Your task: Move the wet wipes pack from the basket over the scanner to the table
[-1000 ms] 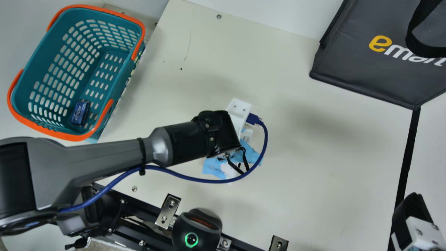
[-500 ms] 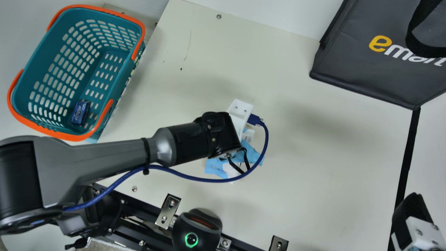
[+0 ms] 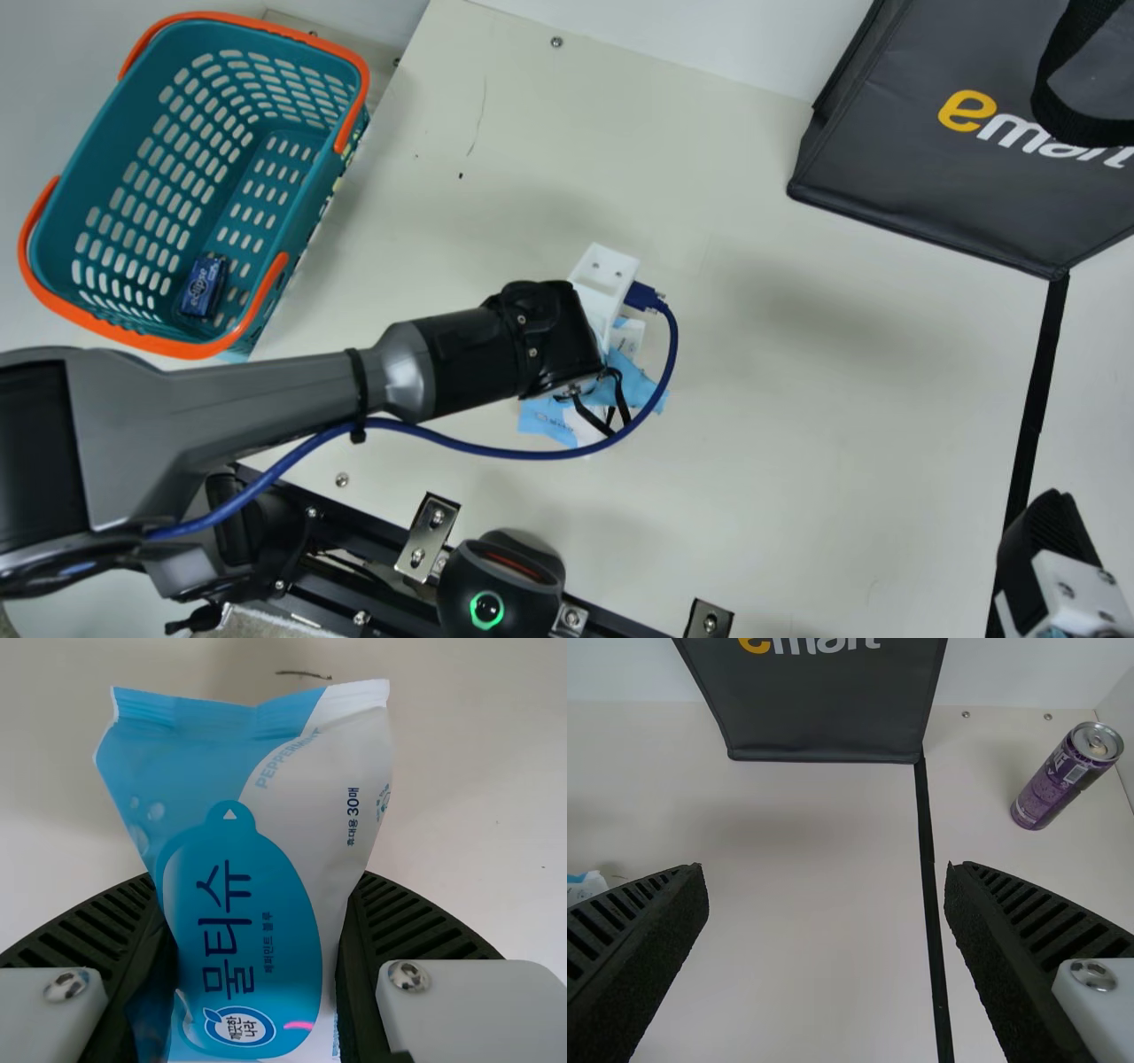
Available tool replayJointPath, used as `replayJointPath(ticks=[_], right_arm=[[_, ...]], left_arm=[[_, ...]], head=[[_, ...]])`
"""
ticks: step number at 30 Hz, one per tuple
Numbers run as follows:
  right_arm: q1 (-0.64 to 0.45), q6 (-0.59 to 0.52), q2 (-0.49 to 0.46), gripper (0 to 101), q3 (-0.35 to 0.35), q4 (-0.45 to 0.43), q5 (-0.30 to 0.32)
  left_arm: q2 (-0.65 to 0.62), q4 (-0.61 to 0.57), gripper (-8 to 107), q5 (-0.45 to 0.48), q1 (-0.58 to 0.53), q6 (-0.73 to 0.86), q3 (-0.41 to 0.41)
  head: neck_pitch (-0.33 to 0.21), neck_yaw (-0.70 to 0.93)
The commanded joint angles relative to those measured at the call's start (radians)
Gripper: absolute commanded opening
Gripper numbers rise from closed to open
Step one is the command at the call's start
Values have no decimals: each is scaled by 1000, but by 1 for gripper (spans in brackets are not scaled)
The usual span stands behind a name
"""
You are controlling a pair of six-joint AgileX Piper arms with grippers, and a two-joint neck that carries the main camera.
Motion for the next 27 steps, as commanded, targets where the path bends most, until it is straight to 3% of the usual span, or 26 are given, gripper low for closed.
replayJointPath(ticks=[1, 12, 27], right_arm=[[0, 0, 0, 95, 0, 0, 0], [0, 0, 0, 95, 0, 0, 0], [0, 0, 0, 95, 0, 0, 0]], left_arm=[[-5, 7, -8, 3, 1, -3, 1], [5, -16, -8, 33, -1, 10, -62], [181, -29, -8, 136, -47, -107, -362]], head=[[-30, -65], [-30, -321], [-30, -344]])
